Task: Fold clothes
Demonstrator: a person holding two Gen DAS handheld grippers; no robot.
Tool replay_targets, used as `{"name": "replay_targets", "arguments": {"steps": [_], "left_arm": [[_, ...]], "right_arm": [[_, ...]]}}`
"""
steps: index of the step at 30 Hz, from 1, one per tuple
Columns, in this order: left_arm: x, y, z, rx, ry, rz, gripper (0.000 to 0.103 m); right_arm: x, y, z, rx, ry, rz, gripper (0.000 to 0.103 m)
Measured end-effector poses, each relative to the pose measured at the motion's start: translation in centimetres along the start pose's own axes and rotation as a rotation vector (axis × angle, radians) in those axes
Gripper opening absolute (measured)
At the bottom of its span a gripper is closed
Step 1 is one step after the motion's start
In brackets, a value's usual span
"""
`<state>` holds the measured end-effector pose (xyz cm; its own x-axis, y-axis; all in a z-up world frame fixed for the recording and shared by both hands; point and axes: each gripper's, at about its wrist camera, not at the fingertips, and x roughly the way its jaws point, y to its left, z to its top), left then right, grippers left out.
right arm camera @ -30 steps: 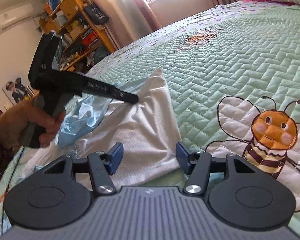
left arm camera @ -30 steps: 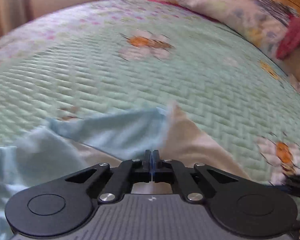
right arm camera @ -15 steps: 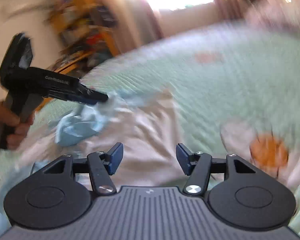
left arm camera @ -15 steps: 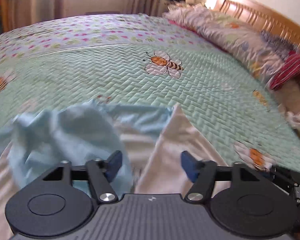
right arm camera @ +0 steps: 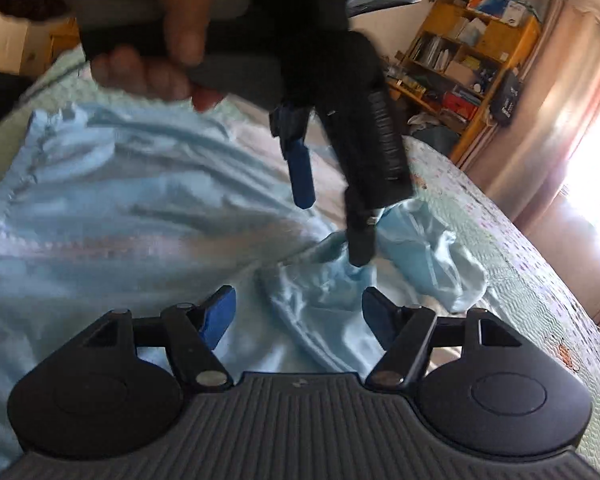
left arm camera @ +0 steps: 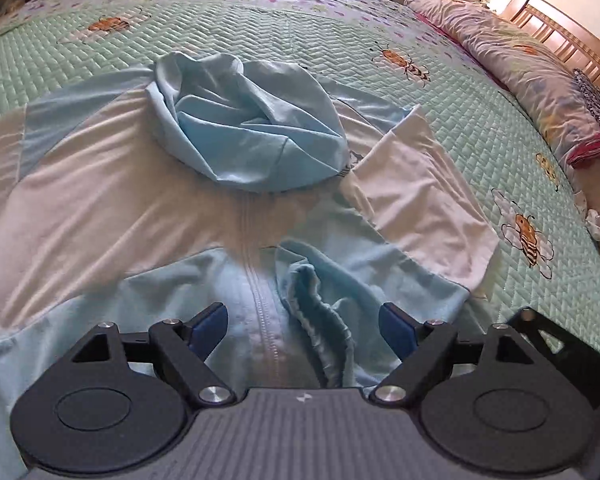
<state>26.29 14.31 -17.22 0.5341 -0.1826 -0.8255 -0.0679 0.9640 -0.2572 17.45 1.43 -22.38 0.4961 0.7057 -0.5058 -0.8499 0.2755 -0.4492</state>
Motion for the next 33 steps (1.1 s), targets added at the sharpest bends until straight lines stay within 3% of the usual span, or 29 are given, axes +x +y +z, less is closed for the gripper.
{"name": "replay_targets", "arguments": {"steps": [2, 7, 11, 16, 22, 24, 25, 26, 33], "left_arm": [[0.1, 0.0, 0.2, -0.005, -0.01, -0.003, 0.085], [0.5, 0.1, 0.2, -0.033, -0.004, -0.025, 0.087], [0.8, 0.4, 0.0, -0.046, 0.004, -0.033, 0.088], [0.7, 1.0, 0.0, -0.079, 0.01, -0.038, 0.089], [0.3, 0.6, 0.3, -0.078, 0.005, -0.049, 0.09], [0.2, 0.2, 0.4, -0.073, 0.003, -0.054, 0.09], [0.2, 0.0, 0.5, -0.069, 0.003, -0.055, 0.09], [0.2, -0.3, 0.7, -0.062, 0.003, -0.05, 0.09], [1.5, -0.9, 2.1, -0.025, 0.038, 0.053, 0.093]], "right_arm": [[0.5, 0.5, -0.1, -0.016, 0.022, -0.042, 0.064], [-0.1, -0.5, -0.3, 0.026, 0.011, -0.046, 0.053], [0.7, 0.2, -0.6, -0.014, 0.04, -0.057, 0.044], [0.6, 1.2, -0.6, -0.076, 0.024, -0.062, 0.043], [1.1, 1.2, -0.7, -0.052, 0.004, -0.042, 0.042], [1.3, 1.2, -0.7, -0.056, -0.001, -0.035, 0.035], [1.3, 1.1, -0.7, -0.051, -0.002, -0.022, 0.022], [1.3, 1.0, -0.6, -0.042, -0.001, -0.006, 0.016], [0.6, 0.0, -0.7, -0.002, -0.023, 0.017, 0.014]]}}
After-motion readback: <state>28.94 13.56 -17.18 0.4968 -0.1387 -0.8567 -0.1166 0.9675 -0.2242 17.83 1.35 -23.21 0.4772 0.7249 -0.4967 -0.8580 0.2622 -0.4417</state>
